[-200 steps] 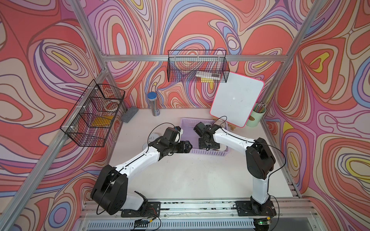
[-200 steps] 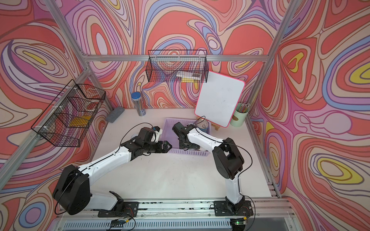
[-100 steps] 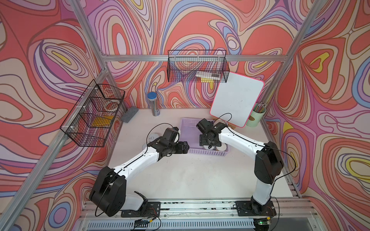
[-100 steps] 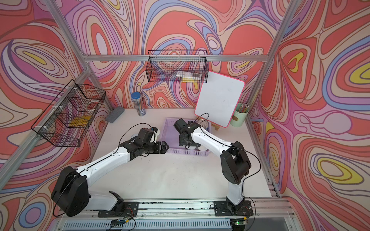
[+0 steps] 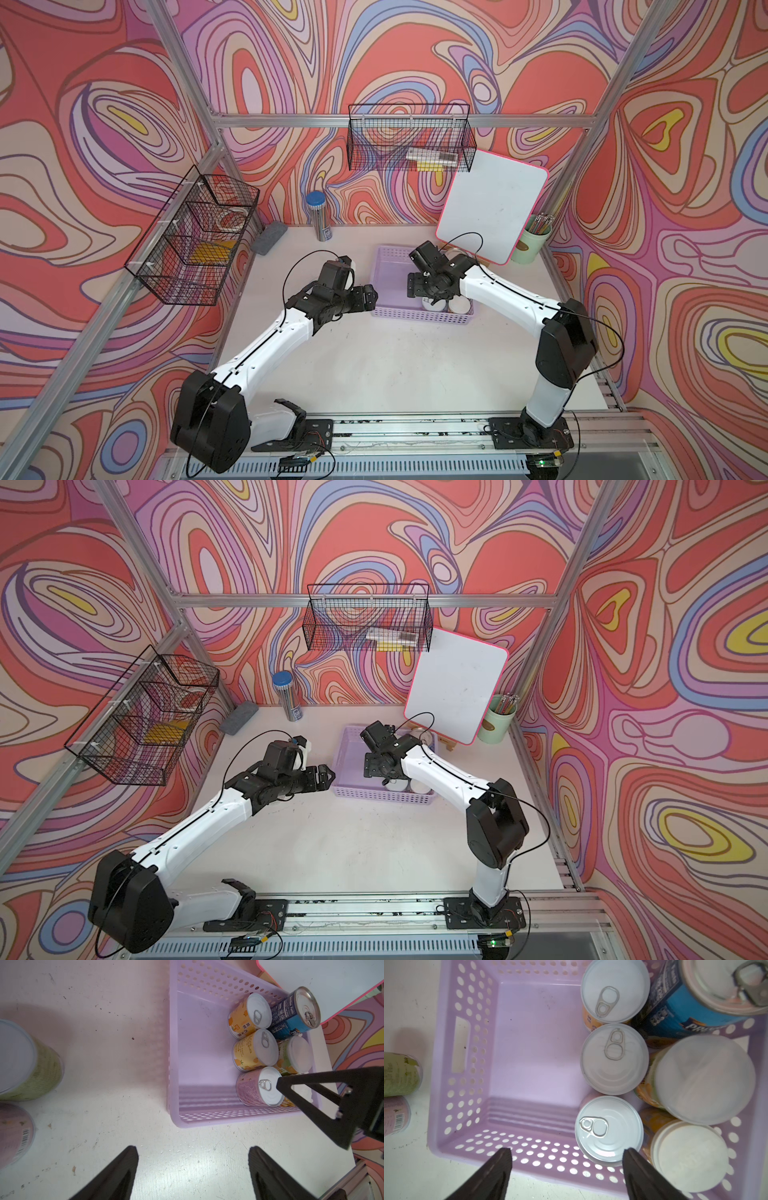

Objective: Put the canned food in the basket
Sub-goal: Place the canned food in the basket, then pick up the canned food from the center of the board.

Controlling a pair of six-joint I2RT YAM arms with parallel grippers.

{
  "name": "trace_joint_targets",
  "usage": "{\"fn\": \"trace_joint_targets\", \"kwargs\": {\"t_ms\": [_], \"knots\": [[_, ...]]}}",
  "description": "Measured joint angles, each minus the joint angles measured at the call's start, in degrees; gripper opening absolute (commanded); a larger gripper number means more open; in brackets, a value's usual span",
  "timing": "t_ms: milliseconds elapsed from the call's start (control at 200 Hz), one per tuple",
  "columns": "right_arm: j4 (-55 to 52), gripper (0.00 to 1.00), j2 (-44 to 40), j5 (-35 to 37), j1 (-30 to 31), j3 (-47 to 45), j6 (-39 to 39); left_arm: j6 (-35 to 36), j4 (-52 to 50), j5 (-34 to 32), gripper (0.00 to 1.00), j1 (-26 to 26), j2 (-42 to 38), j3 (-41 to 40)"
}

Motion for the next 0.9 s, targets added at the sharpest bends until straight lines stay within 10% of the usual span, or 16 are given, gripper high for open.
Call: {"fn": "trace_joint_targets", "kwargs": {"t_ms": [901], "knots": [[28.2,0.98,-7.7,-12.7,7.5,-8.9,-5.9,-1.8,-17.6,-19.5,0.99,9.9,-3.0,-0.9]]}}
